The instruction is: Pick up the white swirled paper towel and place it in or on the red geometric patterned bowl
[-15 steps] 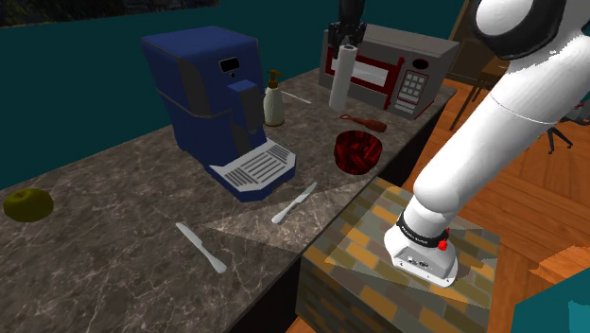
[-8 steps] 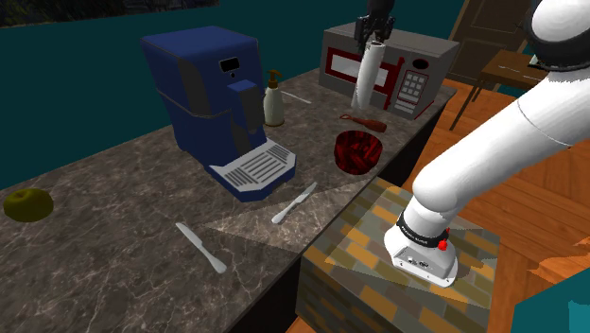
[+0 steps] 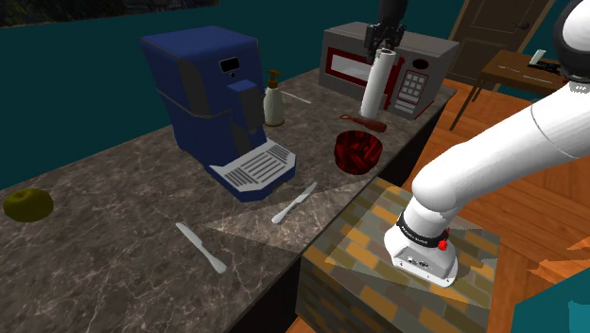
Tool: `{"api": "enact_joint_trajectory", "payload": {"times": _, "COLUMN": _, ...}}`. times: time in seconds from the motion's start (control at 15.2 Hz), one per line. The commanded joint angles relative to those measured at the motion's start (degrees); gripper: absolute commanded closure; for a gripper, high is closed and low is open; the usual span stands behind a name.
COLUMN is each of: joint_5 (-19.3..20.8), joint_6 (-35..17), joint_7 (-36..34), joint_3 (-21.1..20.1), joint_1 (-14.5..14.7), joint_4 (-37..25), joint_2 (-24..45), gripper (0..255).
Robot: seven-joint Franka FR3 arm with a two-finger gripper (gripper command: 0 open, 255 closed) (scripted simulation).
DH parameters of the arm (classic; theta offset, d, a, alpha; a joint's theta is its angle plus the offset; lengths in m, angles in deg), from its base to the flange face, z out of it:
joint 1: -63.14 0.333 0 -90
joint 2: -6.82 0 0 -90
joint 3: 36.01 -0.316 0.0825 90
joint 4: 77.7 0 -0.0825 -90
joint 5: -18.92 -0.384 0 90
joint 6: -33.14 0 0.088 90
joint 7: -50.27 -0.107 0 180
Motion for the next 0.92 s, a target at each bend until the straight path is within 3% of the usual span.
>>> {"api": "enact_joint_trajectory", "payload": {"times": 0.0, "joint_5": 0.2, "joint_6": -1.5, "joint_7": -0.1, "joint_3": 0.0, "joint_1": -0.1, "joint_4": 2.1, "joint_2": -0.7, "gripper": 255}}
{"api": "enact_joint_trajectory", "payload": {"times": 0.86, "joint_5": 0.8, "joint_6": -11.3, "joint_7": -0.1, "joint_3": 0.6, "joint_1": -0.6, "joint_4": 13.2, "joint_2": -2.0, "gripper": 255}}
